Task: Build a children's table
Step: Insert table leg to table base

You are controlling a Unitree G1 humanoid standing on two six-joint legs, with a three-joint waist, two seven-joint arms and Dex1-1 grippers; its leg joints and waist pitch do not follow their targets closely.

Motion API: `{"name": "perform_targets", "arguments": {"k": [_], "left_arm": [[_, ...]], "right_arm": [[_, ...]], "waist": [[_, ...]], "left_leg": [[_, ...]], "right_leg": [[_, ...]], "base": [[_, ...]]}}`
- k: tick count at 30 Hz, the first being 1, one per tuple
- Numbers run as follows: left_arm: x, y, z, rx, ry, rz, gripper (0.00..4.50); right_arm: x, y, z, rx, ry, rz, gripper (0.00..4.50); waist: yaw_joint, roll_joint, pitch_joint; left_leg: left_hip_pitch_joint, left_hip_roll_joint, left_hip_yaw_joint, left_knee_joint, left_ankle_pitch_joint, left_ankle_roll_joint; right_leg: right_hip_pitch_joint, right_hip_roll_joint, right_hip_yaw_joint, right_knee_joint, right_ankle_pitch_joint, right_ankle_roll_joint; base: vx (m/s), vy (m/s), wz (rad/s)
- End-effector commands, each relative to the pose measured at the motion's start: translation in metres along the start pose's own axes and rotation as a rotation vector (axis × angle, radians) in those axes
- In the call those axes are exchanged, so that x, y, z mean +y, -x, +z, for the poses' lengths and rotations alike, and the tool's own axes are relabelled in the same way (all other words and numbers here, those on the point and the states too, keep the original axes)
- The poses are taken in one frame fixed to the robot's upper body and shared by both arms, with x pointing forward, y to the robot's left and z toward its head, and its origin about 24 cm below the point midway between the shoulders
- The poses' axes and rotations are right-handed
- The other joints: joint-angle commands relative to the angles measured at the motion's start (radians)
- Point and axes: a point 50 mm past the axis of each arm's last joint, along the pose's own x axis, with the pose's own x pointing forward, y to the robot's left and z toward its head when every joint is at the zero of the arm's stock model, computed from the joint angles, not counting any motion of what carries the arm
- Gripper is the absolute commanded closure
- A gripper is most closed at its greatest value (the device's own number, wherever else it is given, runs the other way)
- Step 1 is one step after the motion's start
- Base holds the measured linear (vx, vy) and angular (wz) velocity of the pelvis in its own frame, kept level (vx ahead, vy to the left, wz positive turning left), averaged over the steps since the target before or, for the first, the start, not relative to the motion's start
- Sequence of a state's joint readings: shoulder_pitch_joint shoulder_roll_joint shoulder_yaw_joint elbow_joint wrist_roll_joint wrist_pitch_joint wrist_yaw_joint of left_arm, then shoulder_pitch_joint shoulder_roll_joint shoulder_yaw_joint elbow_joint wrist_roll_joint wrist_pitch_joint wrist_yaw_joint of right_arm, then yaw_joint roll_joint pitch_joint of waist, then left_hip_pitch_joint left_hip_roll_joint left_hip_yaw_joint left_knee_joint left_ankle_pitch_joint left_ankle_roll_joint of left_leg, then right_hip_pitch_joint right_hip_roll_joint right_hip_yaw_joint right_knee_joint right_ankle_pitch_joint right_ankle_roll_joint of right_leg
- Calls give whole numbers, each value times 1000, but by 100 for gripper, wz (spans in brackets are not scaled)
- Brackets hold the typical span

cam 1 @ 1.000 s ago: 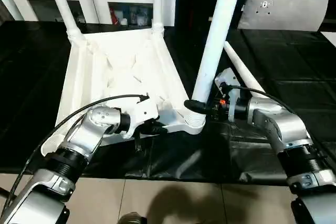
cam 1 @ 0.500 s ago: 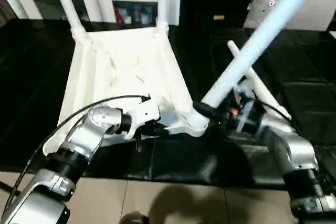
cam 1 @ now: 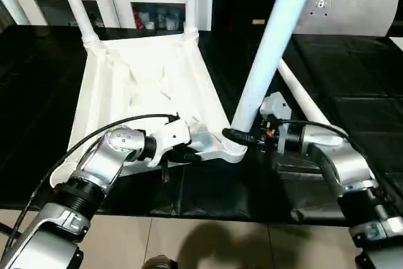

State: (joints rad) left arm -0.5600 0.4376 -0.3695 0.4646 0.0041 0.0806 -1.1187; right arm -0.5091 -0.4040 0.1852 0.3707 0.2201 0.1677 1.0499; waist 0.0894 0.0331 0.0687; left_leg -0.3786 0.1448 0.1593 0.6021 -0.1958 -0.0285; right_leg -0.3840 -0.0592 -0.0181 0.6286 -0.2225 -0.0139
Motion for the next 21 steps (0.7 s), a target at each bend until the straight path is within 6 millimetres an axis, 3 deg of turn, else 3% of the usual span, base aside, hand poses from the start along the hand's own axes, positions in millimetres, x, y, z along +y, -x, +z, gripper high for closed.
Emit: {"name": "perform_targets", "arguments": {"k": [1,5,7,11,12,13,14,19,21], "left_arm": [[8,7,19,-22,-85,-1,450],[10,5,17,-10,-87,2,450],[9,4,18,-19,-73,2,450],[10,6,16,-16,-57,2,450],[10,9,13,-8,-38,21,450],[10,9,12,-6,-30,28,450],[10,10,11,-7,-22,39,450],[9,16,8,-14,68,165,450],[4,18,7,-20,127,234,450]], "right_arm": [[14,0,-42,187,-106,54,262],[18,-1,-45,186,-119,80,262],[22,-2,-46,188,-123,101,262],[19,-6,-43,158,-153,71,262],[18,-9,-41,156,-158,42,262],[18,-10,-41,157,-158,33,262],[18,-11,-41,161,-155,18,262],[18,-22,-41,157,-174,-171,262],[12,-29,-38,137,-198,-296,262]], "waist": [[0,13,-50],[-1,10,-45],[0,18,-49],[-2,16,-42],[1,28,-38],[-2,23,-36],[-2,30,-35],[-10,22,-24],[-18,26,-24]], "left_leg": [[15,82,-28,-87,-229,19],[18,83,-27,-89,-234,29],[21,86,-29,-93,-262,17],[19,85,-29,-97,-279,10],[19,86,-31,-98,-288,6],[20,86,-29,-101,-302,2],[23,86,-32,-102,-335,-11],[24,86,-33,-114,-369,-36],[22,83,-36,-115,-367,-42]], "right_leg": [[35,-91,41,-74,-19,-284],[34,-91,41,-78,-44,-284],[35,-92,41,-80,-81,-281],[32,-92,43,-84,-96,-277],[29,-93,43,-83,-106,-277],[29,-91,43,-87,-123,-274],[29,-94,45,-88,-174,-268],[22,-97,55,-102,-344,-216],[18,-99,57,-106,-385,-202]], "base": [[0,0,0],[0,0,0],[0,0,0],[0,0,0],[0,0,0],[0,0,0],[0,0,0],[0,0,0],[0,0,0]]}}
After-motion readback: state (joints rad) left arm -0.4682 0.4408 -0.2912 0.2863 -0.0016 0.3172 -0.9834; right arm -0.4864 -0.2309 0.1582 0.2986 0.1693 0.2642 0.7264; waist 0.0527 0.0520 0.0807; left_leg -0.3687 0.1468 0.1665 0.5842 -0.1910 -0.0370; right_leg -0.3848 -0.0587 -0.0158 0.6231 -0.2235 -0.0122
